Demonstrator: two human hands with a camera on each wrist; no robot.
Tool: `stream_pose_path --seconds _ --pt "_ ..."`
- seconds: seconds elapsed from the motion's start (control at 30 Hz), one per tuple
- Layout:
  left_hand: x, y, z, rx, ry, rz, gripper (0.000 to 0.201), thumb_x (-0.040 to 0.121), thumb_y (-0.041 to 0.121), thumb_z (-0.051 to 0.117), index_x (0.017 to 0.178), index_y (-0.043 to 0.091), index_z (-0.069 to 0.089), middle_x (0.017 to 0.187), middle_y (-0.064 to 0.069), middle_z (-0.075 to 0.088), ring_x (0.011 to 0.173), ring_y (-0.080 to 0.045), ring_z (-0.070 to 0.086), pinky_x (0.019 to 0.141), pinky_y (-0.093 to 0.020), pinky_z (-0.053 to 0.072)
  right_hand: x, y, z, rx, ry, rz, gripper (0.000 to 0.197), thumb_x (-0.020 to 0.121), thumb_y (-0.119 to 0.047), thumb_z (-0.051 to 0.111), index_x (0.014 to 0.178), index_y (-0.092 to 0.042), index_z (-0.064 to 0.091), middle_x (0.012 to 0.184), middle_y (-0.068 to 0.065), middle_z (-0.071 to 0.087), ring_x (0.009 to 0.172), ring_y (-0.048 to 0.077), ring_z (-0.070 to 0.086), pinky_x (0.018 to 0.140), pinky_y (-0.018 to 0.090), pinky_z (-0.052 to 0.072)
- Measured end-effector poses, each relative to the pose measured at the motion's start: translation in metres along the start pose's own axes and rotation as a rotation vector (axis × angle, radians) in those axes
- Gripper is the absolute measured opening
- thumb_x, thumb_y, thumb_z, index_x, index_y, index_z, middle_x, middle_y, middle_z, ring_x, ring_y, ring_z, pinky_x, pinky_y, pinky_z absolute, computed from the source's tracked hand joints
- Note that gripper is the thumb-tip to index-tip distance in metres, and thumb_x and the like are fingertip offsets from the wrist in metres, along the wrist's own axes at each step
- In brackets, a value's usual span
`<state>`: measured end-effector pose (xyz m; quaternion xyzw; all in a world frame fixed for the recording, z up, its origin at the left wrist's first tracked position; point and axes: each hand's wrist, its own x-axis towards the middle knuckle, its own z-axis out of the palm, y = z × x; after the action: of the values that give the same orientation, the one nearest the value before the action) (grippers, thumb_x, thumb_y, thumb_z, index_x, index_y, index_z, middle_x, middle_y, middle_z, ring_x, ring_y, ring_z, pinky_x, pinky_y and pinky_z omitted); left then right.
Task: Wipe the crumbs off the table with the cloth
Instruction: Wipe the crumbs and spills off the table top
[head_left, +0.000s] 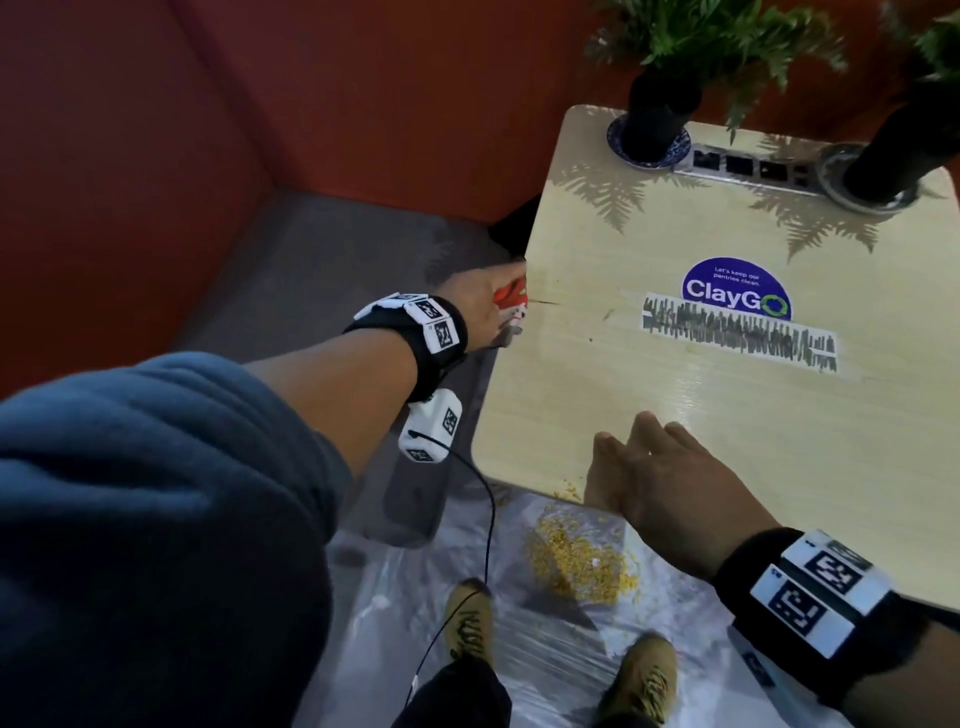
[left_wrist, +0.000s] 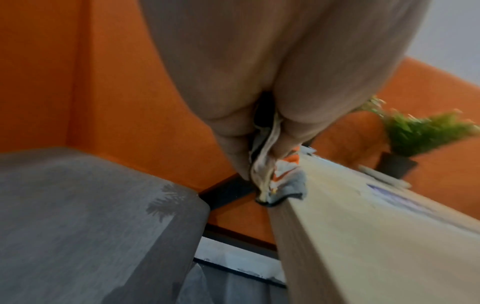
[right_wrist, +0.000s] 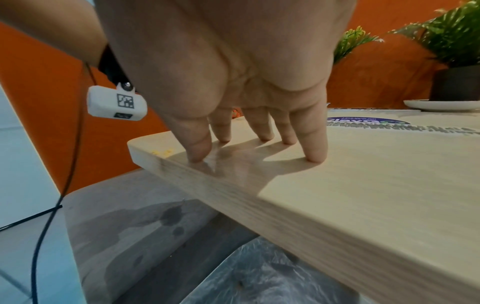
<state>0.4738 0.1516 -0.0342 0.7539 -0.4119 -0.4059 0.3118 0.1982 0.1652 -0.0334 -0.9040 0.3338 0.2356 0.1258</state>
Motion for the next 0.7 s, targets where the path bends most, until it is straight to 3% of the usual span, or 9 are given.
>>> stream_pose_path --seconds 0.07,0.13,0.17,0.23,0.43,0.5,0.57,0.63,0.7 --pt "-0.005 -0.01 0.004 0.111 -0.04 0.05 0.033 0.093 0.003 0.055 0.12 0.02 0.063 0.105 -0.003 0.061 0.09 -0.017 0.06 0.061 -0.01 0.05 -0.001 0.001 -0.003 -0.004 -0.01 -0.012 0.053 0.097 -0.037 0.043 0.146 -0.029 0.025 0.128 0.009 0.038 0.106 0.029 0.042 0.089 0.036 0.042" --pt "-0.022 -0.02 0.004 0.208 -0.088 0.108 0.037 0.09 -0.001 0.056 0.122 0.015 0.063 0.125 -0.011 0.062 0.108 -0.024 0.063 0.086 -0.028 0.054 -0.001 0.003 -0.005 -0.008 -0.027 -0.019 0.052 0.098 -0.038 0.042 0.146 -0.029 0.025 0.13 0.008 0.037 0.107 0.029 0.042 0.09 0.035 0.042" --pt "-0.031 -0.027 0.004 0.326 -0.072 0.129 0.042 0.088 -0.004 0.056 0.126 0.014 0.061 0.136 -0.01 0.057 0.12 -0.024 0.057 0.102 -0.029 0.045 -0.001 0.004 -0.006 0.005 -0.037 -0.019 0.053 0.098 -0.04 0.042 0.147 -0.03 0.024 0.134 0.008 0.035 0.112 0.029 0.041 0.093 0.034 0.042" --pt "-0.053 -0.042 0.006 0.386 -0.016 0.157 0.047 0.084 -0.002 0.059 0.129 0.014 0.059 0.144 -0.008 0.049 0.132 -0.02 0.047 0.112 -0.018 0.025 -0.002 0.006 -0.007 0.026 -0.041 -0.025 0.056 0.096 -0.042 0.045 0.147 -0.031 0.023 0.14 0.007 0.032 0.118 0.028 0.039 0.098 0.034 0.041" --pt "-0.11 -0.076 0.038 0.236 0.171 0.12 0.047 0.079 0.009 0.07 0.124 0.021 0.064 0.137 -0.002 0.057 0.124 -0.01 0.053 0.106 -0.011 0.029 -0.005 0.008 -0.011 0.041 -0.035 -0.051 0.052 0.092 -0.036 0.049 0.14 -0.033 0.031 0.131 0.004 0.042 0.112 0.027 0.044 0.096 0.035 0.042" --pt "-0.126 -0.079 0.051 0.149 0.235 0.073 0.047 0.08 0.007 0.069 0.124 0.019 0.063 0.135 -0.003 0.058 0.119 -0.005 0.053 0.102 -0.007 0.03 -0.005 0.011 -0.013 0.07 -0.047 -0.052 0.054 0.094 -0.034 0.046 0.145 -0.032 0.03 0.141 0.006 0.037 0.124 0.031 0.041 0.105 0.038 0.039" --pt "-0.141 -0.081 0.065 0.128 0.299 0.018 0.047 0.081 0.006 0.067 0.126 0.019 0.062 0.134 -0.002 0.059 0.118 -0.007 0.054 0.102 -0.012 0.033 -0.007 0.015 -0.016 0.088 -0.062 -0.049 0.053 0.097 -0.032 0.046 0.147 -0.031 0.03 0.151 0.009 0.031 0.134 0.031 0.035 0.111 0.039 0.034" --pt "-0.156 -0.08 0.075 0.112 0.339 -0.031 0.047 0.082 0.009 0.068 0.126 0.023 0.062 0.133 0.002 0.059 0.119 -0.011 0.056 0.103 -0.017 0.036 -0.008 0.018 -0.018 0.1 -0.063 -0.07 0.051 0.098 -0.031 0.047 0.147 -0.03 0.031 0.154 0.008 0.03 0.137 0.029 0.033 0.112 0.039 0.033" --pt "-0.168 -0.077 0.08 0.175 0.369 -0.046 0.044 0.082 0.013 0.069 0.124 0.026 0.063 0.127 0.01 0.058 0.111 -0.004 0.055 0.096 -0.01 0.034 -0.009 0.021 -0.019 0.1 -0.061 -0.092 0.051 0.098 -0.03 0.047 0.147 -0.029 0.032 0.154 0.008 0.029 0.137 0.029 0.032 0.112 0.039 0.033"
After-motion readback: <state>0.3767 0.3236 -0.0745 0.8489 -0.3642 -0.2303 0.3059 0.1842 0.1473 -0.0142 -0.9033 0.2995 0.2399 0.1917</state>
